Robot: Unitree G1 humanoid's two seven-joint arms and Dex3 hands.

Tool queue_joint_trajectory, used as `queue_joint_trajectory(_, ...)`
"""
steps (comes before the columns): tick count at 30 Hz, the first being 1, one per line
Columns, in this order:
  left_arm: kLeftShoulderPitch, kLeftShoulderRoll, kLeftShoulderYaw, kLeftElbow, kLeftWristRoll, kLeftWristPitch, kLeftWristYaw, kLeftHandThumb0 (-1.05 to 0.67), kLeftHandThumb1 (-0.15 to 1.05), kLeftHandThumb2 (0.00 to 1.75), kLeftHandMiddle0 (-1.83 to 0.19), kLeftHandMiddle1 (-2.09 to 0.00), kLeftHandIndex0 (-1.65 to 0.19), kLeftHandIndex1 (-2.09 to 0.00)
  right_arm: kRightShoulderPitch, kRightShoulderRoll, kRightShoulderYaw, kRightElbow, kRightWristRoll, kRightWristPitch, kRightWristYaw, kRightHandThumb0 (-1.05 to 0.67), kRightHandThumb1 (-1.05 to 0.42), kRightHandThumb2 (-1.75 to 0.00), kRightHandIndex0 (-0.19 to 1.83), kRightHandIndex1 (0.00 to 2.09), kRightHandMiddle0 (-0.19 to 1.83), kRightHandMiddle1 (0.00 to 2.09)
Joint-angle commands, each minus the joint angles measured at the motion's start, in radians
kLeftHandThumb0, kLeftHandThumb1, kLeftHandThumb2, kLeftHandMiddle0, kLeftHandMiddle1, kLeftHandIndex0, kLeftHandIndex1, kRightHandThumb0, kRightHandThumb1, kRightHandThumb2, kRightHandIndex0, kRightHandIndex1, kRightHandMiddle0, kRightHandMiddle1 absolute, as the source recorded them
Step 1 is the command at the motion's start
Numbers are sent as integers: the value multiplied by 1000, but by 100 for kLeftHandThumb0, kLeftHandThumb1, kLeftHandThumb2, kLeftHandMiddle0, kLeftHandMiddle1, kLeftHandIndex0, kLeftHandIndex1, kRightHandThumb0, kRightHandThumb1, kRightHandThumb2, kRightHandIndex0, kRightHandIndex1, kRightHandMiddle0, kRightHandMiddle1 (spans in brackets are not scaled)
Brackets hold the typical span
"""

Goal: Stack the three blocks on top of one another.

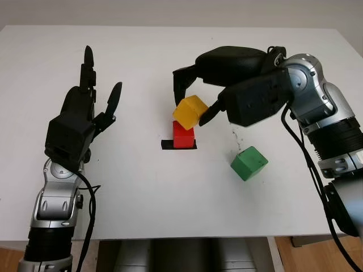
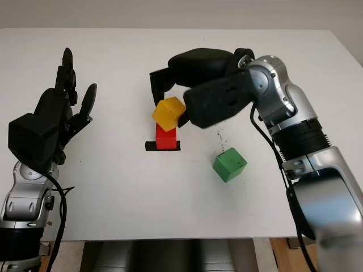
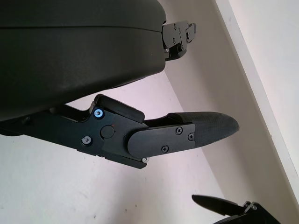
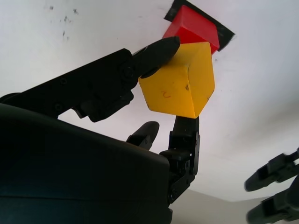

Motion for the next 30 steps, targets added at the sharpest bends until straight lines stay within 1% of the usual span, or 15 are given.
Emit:
queue_joint_trajectory(1,10,-5,0,-15,-3,-4,4,-77,105,57,19,0,19,0,-46,-16,0,40,-13,-70,-35,-42,-94,-5,30,49,41,137)
queue_joint_trajectory(4,10,-7,0,-15,4,-2,12,-78,105,57,19,-1,19,0,-74,-16,10,104,-53,-169,-97,-44,-94,-5,32,46,46,129)
queue_joint_trajectory(7,13,-5,-2,-21,8,6,14,-78,105,57,19,-1,19,0,-100,-13,21,169,-93,-252,-167,-45,-93,-5,34,46,50,126)
queue_joint_trajectory(11,15,-8,2,-30,3,13,11,-78,105,57,19,0,19,0,-133,-13,43,241,-153,-330,-253,-47,-93,-5,33,46,51,125)
queue_joint_trajectory(15,17,-6,2,-26,1,-1,11,-76,105,57,19,0,19,0,-164,-17,73,294,-248,-390,-382,-48,-92,-5,33,46,53,123)
queue_joint_trajectory(18,17,-4,-2,-33,10,18,15,-77,105,57,19,0,19,0,-185,-21,104,317,-342,-424,-520,-50,-90,-5,34,48,57,122)
queue_joint_trajectory(21,18,-9,1,-35,6,14,15,-77,105,58,19,0,19,0,-207,-25,140,332,-426,-449,-636,-50,-88,-5,22,68,60,120)
queue_joint_trajectory(24,19,-12,1,-40,5,22,16,-77,105,57,19,0,19,0,-226,-24,166,349,-470,-459,-699,-49,-89,-5,17,75,59,121)
queue_joint_trajectory(30,23,-13,-3,-55,18,40,23,-77,105,58,19,0,19,0,-257,-14,211,389,-515,-475,-781,-48,-88,-5,18,76,61,123)
